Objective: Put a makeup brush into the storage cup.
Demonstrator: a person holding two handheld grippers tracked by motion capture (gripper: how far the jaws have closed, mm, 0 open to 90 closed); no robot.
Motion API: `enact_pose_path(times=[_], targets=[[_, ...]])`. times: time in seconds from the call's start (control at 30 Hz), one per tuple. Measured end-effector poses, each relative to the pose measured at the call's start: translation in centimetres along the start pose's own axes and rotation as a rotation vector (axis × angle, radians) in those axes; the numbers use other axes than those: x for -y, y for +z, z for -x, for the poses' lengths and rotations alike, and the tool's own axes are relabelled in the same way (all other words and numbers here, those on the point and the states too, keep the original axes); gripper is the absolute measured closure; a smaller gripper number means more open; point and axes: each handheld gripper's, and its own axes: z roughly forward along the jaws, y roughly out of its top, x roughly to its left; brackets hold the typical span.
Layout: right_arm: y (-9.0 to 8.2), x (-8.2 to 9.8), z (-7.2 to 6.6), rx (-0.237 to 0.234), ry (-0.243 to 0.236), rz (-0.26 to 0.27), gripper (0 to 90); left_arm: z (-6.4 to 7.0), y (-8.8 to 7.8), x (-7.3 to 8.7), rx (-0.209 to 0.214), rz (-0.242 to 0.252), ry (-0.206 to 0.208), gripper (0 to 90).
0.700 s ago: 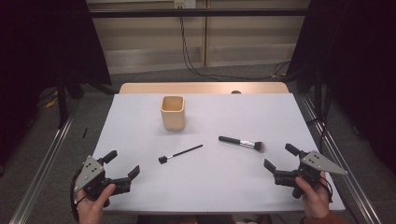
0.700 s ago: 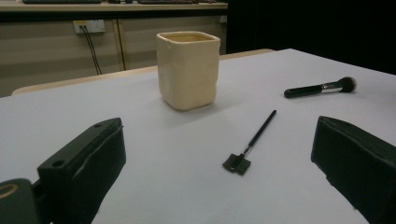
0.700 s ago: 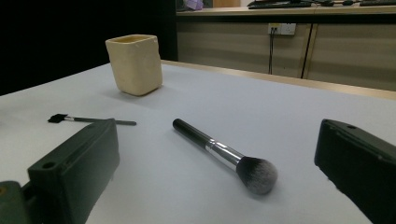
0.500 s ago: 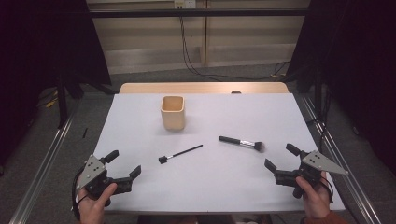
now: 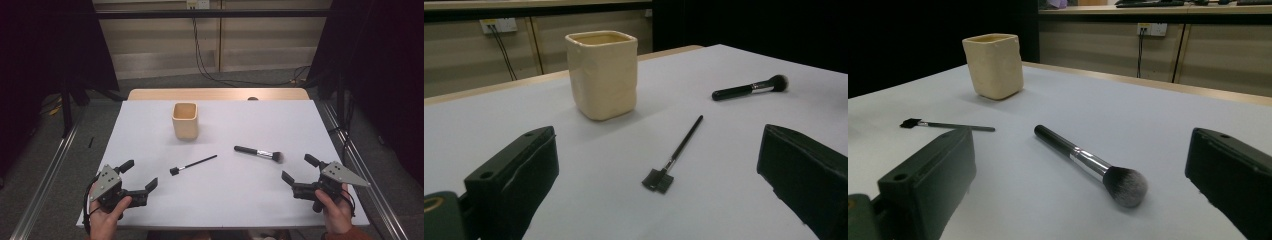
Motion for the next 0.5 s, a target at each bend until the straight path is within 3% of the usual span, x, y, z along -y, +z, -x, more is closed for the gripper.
enact_pose_path(times=[0.5], targets=[[0.3,0.0,-0.1,-0.009,-0.001,-0.002,0.0,0.4,1.4,-1.1,0.018,-0.010,0.027,3.2]])
